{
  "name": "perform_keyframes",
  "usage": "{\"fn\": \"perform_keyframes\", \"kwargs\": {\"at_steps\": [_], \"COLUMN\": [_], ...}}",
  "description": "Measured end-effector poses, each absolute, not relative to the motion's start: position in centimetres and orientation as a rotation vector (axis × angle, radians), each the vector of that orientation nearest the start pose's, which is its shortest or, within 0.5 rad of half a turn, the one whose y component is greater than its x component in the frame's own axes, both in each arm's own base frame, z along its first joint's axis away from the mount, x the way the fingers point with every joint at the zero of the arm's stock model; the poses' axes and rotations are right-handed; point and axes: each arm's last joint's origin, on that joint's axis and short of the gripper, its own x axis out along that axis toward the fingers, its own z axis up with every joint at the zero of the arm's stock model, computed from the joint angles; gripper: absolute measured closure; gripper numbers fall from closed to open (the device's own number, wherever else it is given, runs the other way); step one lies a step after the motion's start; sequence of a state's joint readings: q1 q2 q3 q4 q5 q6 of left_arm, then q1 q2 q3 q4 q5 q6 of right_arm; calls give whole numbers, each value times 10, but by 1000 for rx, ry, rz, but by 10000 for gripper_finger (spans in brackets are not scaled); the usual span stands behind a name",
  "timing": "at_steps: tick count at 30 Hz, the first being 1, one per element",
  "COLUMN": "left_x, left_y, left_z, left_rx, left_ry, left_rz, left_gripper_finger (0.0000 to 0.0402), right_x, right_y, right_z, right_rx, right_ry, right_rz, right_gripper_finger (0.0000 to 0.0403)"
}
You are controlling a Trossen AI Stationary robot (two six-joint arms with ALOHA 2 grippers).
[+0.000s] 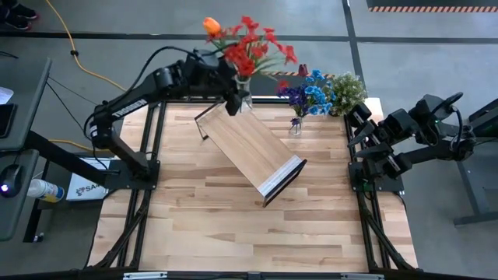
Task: Pick and place flowers into a vace then onto a shelf
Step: Put the bottom transparent vase on the shelf
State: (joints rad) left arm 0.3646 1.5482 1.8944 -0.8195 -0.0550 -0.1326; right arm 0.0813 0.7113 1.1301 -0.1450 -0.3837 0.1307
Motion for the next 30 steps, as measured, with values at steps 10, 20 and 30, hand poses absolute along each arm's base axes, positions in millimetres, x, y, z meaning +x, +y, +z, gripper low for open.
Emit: {"fn": "perform_keyframes", "kwargs": {"at_steps": [10, 20, 30], "left_x": [258, 251, 256], "left_y": [98, 71, 65], "left_z": [416, 379, 345], "left_rx": [-253, -236, -189], "left_ry": [346, 377, 396], "left_rz": [476, 519, 602], "left_gripper_finger": [196, 196, 196], "right_x": [109, 110, 110], "right_y": [19, 17, 17], "right_z": [456, 456, 456], "right_rx": [89, 99, 99], "right_ry": [-244, -249, -249], "right_rz": [461, 388, 385], "right_gripper_finger": [304, 304, 304]}}
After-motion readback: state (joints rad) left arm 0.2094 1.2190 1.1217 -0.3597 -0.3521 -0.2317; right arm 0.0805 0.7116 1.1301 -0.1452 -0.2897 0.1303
